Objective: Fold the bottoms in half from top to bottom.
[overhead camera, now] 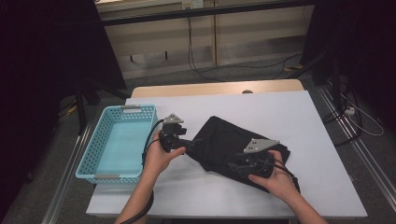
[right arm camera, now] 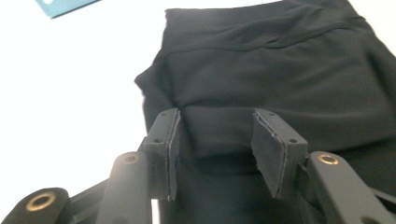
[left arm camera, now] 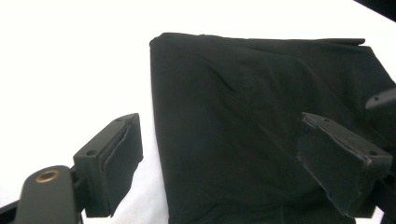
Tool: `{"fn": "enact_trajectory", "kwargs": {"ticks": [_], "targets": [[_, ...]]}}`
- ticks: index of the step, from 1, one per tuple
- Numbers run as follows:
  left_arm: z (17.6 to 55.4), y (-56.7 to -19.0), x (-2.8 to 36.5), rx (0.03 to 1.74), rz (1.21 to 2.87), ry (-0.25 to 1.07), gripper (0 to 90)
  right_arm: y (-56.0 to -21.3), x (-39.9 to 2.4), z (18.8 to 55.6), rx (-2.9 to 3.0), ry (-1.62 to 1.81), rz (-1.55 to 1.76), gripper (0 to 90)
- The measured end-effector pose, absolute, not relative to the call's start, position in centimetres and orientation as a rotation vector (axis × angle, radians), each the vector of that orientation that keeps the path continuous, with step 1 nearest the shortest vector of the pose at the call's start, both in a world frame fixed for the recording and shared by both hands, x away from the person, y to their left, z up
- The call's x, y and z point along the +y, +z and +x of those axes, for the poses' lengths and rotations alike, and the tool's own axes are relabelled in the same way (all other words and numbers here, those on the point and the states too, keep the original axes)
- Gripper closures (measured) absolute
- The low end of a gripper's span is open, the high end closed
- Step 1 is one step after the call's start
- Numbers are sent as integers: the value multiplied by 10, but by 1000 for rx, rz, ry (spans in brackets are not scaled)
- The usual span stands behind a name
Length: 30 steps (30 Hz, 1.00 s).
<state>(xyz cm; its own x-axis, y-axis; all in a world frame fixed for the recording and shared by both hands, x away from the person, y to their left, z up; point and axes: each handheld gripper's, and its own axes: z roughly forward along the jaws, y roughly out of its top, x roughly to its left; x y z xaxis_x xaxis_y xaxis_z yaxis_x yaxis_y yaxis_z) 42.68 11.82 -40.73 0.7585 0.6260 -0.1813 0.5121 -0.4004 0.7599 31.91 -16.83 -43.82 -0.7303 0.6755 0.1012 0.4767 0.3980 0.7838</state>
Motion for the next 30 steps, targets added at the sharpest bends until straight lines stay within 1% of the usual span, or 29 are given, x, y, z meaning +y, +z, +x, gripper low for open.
{"fn": "enact_trajectory", "kwargs": {"ticks": [6,10,11,15,20,22,30], "targets": [[428,-408,120,858,2086,155,143,-444,-163,319,2435,1211,1002,563],[428,-408,120,858,2088,159,140,-446,-163,321,2435,1214,1000,642],[428,-408,120,861,2087,164,140,-446,-163,321,2440,1216,1000,643],[429,-410,121,866,2090,162,141,-449,-160,321,2464,1189,985,696],[429,-410,121,866,2091,168,140,-451,-162,323,2467,1197,1011,829],[429,-410,121,867,2090,167,140,-452,-162,324,2475,1194,1011,859],[428,-409,121,871,2085,169,140,-451,-167,325,2468,1192,1015,877]]}}
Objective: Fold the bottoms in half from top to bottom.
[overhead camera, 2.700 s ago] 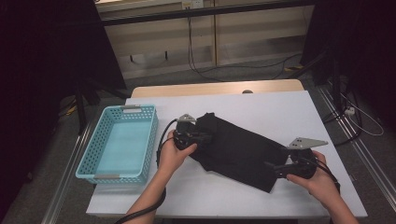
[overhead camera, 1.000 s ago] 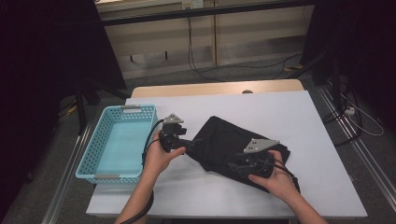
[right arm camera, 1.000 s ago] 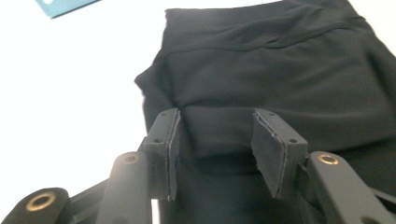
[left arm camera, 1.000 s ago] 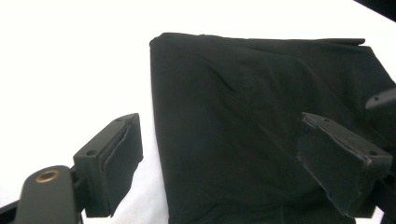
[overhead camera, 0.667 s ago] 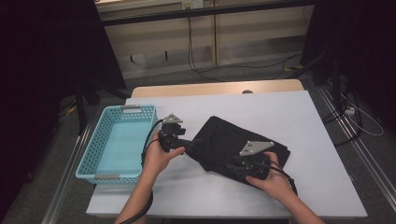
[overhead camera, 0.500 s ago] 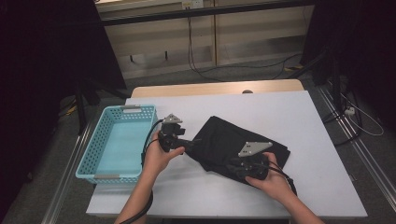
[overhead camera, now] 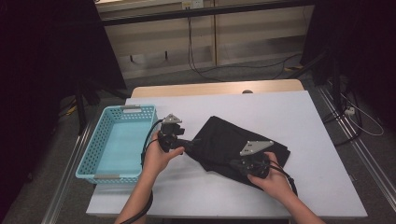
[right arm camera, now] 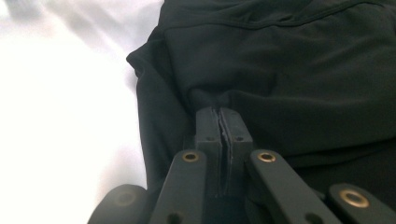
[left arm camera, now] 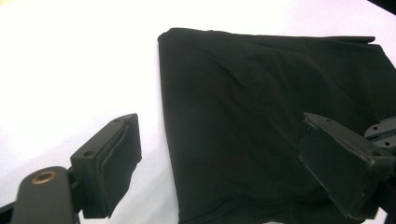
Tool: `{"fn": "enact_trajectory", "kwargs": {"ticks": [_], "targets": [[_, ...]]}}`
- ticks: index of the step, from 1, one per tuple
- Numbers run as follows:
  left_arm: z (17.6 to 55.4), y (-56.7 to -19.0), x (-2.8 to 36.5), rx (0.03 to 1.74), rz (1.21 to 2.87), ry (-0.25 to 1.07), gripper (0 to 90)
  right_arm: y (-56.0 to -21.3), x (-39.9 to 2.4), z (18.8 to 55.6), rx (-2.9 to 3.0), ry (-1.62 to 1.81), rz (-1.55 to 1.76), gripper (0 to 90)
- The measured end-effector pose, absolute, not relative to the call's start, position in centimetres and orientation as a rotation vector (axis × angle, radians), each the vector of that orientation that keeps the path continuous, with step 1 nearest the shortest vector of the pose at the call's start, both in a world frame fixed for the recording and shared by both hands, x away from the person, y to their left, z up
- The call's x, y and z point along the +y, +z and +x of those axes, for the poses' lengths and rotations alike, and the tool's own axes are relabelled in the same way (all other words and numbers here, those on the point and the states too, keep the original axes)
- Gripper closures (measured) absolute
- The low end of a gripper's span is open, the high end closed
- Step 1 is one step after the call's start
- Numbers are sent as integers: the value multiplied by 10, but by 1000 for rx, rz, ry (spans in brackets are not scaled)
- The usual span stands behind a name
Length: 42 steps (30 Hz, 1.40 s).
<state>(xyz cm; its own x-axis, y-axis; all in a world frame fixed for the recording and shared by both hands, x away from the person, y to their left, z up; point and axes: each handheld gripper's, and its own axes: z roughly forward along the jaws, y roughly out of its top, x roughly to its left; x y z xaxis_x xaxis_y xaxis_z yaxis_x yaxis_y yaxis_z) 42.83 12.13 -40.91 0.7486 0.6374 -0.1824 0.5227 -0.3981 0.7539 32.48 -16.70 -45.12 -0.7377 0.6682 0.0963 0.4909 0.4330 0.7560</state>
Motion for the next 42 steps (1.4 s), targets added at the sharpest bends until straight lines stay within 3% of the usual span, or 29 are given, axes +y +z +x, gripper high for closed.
{"fn": "enact_trajectory", "kwargs": {"ticks": [16,30,31,33,36,42], "targets": [[428,-409,124,870,2090,184,137,-430,-205,317,2336,1284,1085,879],[427,-409,124,871,2090,177,134,-426,-209,308,2354,1252,1055,879],[427,-409,124,870,2090,176,134,-427,-209,308,2362,1250,1051,872],[427,-409,124,866,2097,173,134,-431,-208,308,2366,1258,1054,748],[427,-408,123,866,2092,174,133,-432,-211,313,2345,1239,1081,658],[428,-407,124,872,2081,169,132,-432,-222,340,2252,1132,1156,607]]}}
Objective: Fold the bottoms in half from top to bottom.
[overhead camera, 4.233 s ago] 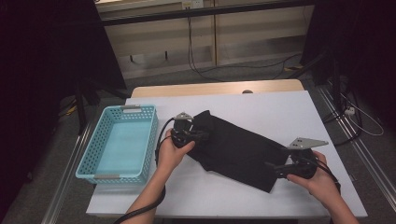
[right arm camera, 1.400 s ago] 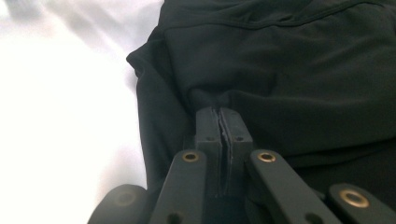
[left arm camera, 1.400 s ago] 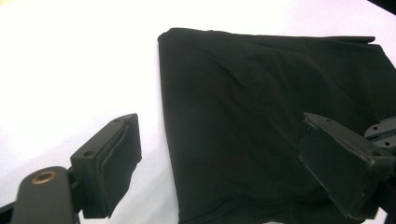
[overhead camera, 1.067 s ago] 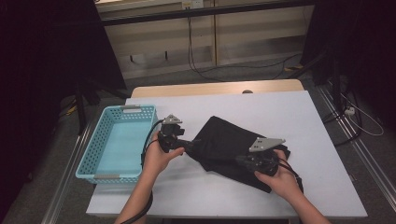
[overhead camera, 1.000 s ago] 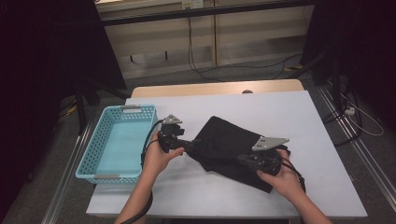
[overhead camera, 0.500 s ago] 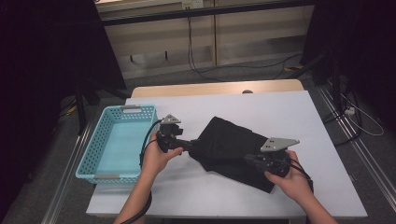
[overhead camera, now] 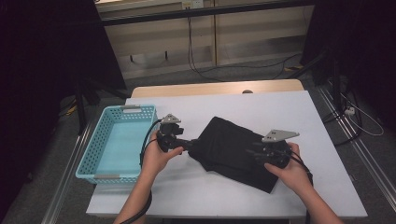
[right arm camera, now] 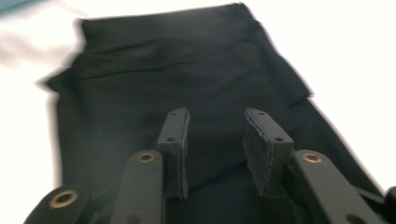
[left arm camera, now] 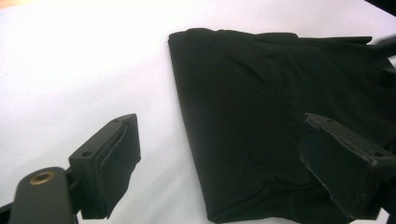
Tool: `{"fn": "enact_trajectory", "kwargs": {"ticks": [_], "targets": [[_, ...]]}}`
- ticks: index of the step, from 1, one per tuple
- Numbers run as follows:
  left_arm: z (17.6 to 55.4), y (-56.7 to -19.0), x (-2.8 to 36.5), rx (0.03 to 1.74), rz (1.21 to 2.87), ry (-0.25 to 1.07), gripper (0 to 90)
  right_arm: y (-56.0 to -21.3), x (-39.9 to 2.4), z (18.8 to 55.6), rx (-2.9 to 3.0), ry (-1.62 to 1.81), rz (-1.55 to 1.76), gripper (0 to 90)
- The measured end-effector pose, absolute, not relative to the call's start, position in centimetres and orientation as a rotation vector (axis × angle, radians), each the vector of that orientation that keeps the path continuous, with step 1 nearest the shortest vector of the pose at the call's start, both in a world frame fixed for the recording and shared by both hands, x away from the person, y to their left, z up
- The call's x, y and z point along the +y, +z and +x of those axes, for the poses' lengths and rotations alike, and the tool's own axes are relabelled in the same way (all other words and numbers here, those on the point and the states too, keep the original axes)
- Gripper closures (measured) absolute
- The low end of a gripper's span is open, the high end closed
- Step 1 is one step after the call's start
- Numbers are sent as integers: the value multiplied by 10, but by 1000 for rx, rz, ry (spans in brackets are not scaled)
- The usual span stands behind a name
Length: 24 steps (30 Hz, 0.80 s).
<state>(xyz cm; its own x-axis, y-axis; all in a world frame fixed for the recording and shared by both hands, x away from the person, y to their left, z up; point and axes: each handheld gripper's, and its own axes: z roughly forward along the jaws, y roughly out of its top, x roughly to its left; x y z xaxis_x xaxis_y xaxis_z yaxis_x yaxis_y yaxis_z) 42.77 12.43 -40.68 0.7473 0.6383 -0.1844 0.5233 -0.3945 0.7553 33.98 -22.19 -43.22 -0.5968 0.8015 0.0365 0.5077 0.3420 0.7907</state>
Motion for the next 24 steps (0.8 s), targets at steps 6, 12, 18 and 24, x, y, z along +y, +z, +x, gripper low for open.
{"fn": "enact_trajectory", "kwargs": {"ticks": [6,12,18,24], "targets": [[428,-409,124,866,2092,161,133,-445,-225,374,2222,995,1223,575],[428,-406,125,867,2082,168,132,-456,-222,387,2243,1004,1296,672],[428,-404,123,856,2085,170,132,-445,-227,382,2261,1060,1271,867],[428,-405,122,859,2086,166,132,-428,-220,387,2221,1095,1183,870]]}}
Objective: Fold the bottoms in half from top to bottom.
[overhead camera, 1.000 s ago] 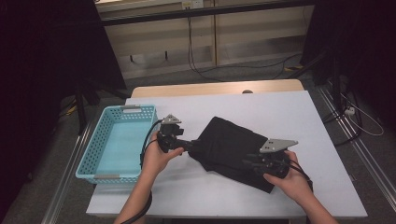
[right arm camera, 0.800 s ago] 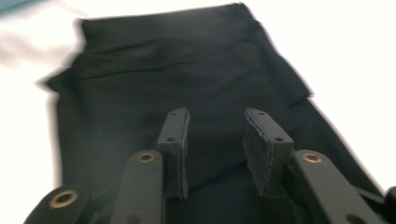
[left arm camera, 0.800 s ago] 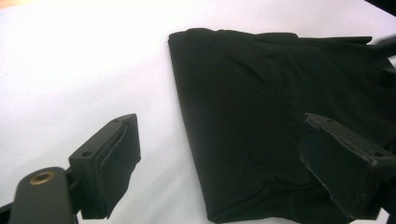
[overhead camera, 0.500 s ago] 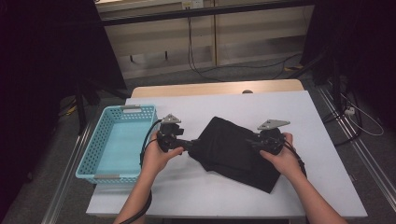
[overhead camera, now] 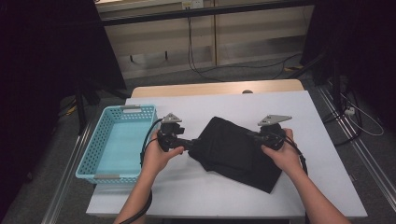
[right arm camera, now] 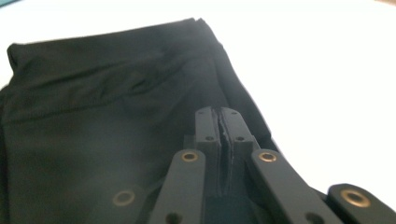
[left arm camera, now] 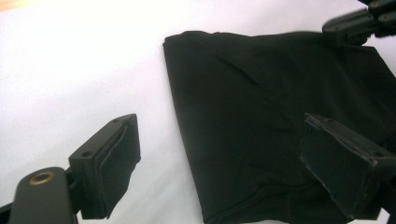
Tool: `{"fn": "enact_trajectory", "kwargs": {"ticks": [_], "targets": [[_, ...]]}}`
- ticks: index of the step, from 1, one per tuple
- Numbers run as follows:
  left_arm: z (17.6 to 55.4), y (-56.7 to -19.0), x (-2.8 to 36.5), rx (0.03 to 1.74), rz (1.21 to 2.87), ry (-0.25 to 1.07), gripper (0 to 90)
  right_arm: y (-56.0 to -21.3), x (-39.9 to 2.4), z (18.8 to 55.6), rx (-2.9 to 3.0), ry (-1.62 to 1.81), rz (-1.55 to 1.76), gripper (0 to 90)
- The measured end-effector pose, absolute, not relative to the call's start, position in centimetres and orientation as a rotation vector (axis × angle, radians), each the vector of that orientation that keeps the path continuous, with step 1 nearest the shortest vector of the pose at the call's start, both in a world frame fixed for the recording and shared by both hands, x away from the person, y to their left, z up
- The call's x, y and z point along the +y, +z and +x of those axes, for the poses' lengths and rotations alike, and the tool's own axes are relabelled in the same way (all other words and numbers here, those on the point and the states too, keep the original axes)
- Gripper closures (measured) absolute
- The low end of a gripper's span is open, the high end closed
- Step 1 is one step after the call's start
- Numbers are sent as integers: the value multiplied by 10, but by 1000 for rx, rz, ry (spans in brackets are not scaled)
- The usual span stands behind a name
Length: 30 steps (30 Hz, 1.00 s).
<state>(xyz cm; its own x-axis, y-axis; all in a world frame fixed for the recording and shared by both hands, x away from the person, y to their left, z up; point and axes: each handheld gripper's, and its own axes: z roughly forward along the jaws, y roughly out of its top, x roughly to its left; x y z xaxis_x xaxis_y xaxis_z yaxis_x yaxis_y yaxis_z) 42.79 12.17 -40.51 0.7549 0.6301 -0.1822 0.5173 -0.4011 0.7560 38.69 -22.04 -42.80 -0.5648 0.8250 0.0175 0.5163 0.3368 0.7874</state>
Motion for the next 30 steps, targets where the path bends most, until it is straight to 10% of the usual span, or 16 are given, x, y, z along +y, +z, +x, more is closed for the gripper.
{"fn": "enact_trajectory", "kwargs": {"ticks": [10,18,24,30], "targets": [[430,-405,123,858,2083,160,132,-453,-212,424,2228,1026,1236,835],[430,-402,125,861,2068,167,132,-461,-213,431,2140,951,1298,447],[431,-403,126,868,2069,169,132,-462,-221,431,2163,1063,1394,773],[431,-403,126,866,2077,171,131,-454,-220,425,2176,1073,1379,829]]}}
